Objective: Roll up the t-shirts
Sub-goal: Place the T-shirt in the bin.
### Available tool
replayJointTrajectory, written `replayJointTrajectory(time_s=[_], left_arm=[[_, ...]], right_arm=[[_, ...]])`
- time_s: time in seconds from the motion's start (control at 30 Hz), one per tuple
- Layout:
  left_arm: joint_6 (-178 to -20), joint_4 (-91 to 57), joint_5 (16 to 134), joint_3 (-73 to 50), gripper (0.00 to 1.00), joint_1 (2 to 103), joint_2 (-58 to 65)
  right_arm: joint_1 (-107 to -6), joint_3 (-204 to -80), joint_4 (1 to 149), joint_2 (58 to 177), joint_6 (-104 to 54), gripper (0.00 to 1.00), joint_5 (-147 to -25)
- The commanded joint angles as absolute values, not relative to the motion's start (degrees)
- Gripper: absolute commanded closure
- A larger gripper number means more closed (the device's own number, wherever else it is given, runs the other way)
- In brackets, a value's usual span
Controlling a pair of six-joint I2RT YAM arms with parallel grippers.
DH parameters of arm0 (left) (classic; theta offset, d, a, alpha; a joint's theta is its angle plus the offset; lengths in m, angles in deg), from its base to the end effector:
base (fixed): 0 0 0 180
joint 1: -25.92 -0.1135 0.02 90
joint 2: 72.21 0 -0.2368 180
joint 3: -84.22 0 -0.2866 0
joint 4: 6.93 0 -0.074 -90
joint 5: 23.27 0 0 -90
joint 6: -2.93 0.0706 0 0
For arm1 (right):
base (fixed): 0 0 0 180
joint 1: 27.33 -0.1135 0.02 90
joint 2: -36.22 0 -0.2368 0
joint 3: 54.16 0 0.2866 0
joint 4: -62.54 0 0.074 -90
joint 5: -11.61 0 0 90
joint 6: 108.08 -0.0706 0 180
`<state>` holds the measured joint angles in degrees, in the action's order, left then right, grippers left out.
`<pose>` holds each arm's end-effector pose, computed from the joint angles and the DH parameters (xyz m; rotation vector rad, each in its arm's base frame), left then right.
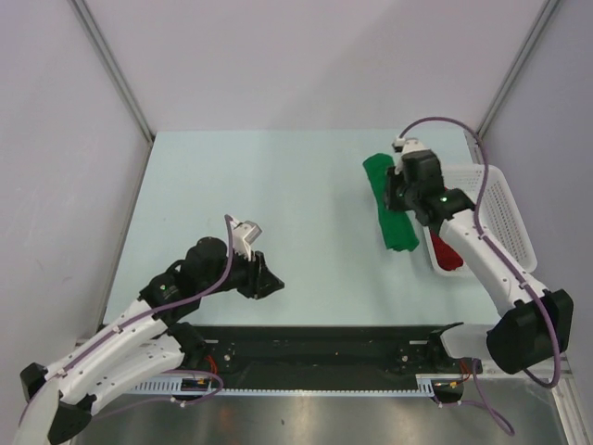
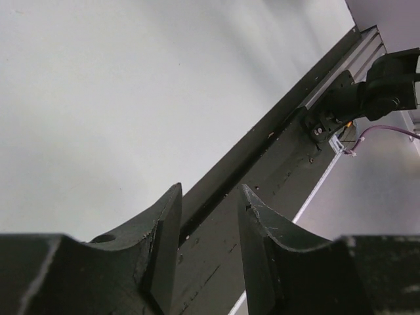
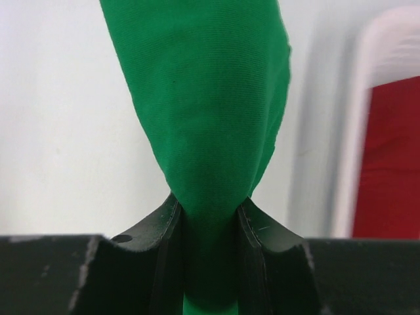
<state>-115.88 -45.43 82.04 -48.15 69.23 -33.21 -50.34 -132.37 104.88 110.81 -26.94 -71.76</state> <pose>0.1637 -0.1799 0.2348 0.4555 2.1997 -1.0065 0.3305 0.1315 0.2697 -0.2147 2.2365 0.1709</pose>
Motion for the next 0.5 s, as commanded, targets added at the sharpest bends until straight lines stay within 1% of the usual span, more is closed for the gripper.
replayJointTrajectory(time_s=[0.0,0.03,0.13,0.17,0.2,0.27,0.33,0.37,0.47], left_arm=[[-114.1,-45.0,84.5,-47.6,0.57,68.9,-35.6],[-113.9,-45.2,84.6,-47.6,0.57,68.9,-36.0],[-113.9,-44.9,84.0,-47.9,0.57,68.9,-38.0],[-113.9,-44.8,83.8,-47.9,0.57,68.9,-38.5],[-113.8,-44.7,83.8,-48.0,0.57,68.9,-38.8],[-113.8,-44.4,84.0,-48.1,0.57,68.8,-39.5],[-113.8,-44.5,84.0,-48.1,0.57,68.8,-40.3],[-113.7,-44.7,83.8,-48.2,0.57,68.8,-40.7],[-114.0,-44.9,83.3,-48.1,0.57,68.8,-40.9]], right_arm=[[-41.1,-140.3,110.4,109.8,-21.9,1.00,-75.8],[-37.3,-141.6,111.4,110.2,-20.5,1.00,-77.0],[-31.1,-146.0,112.9,111.8,-18.4,1.00,-84.0],[-27.5,-146.8,113.0,112.3,-18.3,1.00,-89.3],[-24.0,-147.4,112.6,112.9,-18.3,1.00,-91.9],[-18.8,-147.6,111.8,114.3,-18.3,1.00,-98.6],[-16.3,-148.4,111.9,115.7,-18.3,1.00,-101.6],[-12.4,-148.7,112.0,117.4,-18.3,1.00,-105.4],[-5.3,-148.9,110.8,120.7,-18.9,1.00,-114.4]])
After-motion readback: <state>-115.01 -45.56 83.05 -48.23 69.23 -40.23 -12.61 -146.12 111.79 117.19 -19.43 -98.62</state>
